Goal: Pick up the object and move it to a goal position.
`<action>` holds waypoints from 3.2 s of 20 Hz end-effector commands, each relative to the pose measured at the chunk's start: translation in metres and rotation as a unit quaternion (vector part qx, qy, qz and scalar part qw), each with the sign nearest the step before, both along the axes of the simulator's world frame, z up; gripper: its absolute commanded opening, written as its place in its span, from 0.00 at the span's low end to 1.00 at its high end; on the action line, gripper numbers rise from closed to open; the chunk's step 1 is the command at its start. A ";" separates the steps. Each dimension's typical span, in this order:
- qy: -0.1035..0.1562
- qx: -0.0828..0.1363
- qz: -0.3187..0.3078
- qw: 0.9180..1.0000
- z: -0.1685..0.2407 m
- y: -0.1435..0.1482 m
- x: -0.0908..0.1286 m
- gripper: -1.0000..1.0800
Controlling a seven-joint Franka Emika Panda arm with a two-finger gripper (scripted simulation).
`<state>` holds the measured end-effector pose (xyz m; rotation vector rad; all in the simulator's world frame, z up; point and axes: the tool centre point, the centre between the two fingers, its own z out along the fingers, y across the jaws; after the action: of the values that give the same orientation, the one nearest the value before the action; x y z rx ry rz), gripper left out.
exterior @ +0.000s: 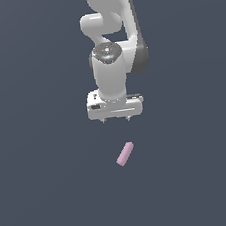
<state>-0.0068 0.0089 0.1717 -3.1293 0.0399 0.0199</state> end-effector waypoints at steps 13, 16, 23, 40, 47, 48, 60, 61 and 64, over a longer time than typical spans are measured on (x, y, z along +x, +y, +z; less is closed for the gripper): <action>-0.013 -0.002 -0.009 1.000 0.006 -0.004 0.013 0.96; -0.012 -0.002 -0.011 1.000 0.004 -0.004 0.013 0.96; -0.011 -0.001 -0.039 0.999 -0.005 -0.001 0.022 0.96; -0.005 -0.003 -0.215 0.977 -0.072 0.016 0.068 0.96; -0.004 -0.006 -0.269 0.963 -0.095 0.022 0.080 0.96; -0.004 -0.006 -0.274 0.962 -0.098 0.023 0.081 0.96; -0.004 -0.008 -0.291 0.957 -0.110 0.025 0.084 0.96; -0.004 -0.008 -0.292 0.957 -0.112 0.025 0.084 0.96; -0.004 -0.008 -0.292 0.956 -0.125 0.025 0.083 0.96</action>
<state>0.0772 0.0339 0.0537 -2.9924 0.9548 -0.0014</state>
